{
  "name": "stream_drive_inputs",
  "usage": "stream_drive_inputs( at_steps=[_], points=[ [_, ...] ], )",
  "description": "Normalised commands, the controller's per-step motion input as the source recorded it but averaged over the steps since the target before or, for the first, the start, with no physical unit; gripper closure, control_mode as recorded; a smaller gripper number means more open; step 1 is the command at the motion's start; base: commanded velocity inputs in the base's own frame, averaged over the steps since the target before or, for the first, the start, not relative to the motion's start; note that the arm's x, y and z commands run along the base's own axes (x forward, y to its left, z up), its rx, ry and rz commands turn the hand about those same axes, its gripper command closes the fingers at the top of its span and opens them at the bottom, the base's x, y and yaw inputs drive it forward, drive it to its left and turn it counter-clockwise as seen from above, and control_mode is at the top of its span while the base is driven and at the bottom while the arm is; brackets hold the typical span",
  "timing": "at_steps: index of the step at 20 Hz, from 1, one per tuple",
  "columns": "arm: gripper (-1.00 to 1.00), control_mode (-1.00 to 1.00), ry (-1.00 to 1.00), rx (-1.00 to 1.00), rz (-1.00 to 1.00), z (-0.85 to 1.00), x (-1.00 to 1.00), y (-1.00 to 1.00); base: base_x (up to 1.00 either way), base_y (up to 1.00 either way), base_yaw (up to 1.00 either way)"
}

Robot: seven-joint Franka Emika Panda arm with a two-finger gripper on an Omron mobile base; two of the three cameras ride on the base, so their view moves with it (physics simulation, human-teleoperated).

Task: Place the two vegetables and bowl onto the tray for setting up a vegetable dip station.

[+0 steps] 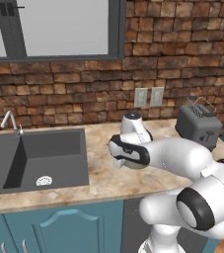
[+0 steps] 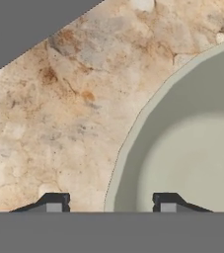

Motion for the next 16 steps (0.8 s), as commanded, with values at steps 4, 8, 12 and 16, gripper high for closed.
stream_drive_inputs(
  at_steps=[4,8,12,16],
  points=[
    [1.00,-1.00,0.00,0.00,0.00,0.00,0.00,0.00,0.00,0.00,0.00],
    [1.00,-1.00,0.00,0.00,0.00,0.03,0.01,-0.01,0.00,0.00,0.00],
    [1.00,-1.00,0.00,0.00,0.00,0.32,0.13,-0.04,0.00,0.00,0.00],
    [1.00,-1.00,-0.01,0.00,0.04,0.36,0.00,-0.24,0.00,0.00,0.00]
  ],
)
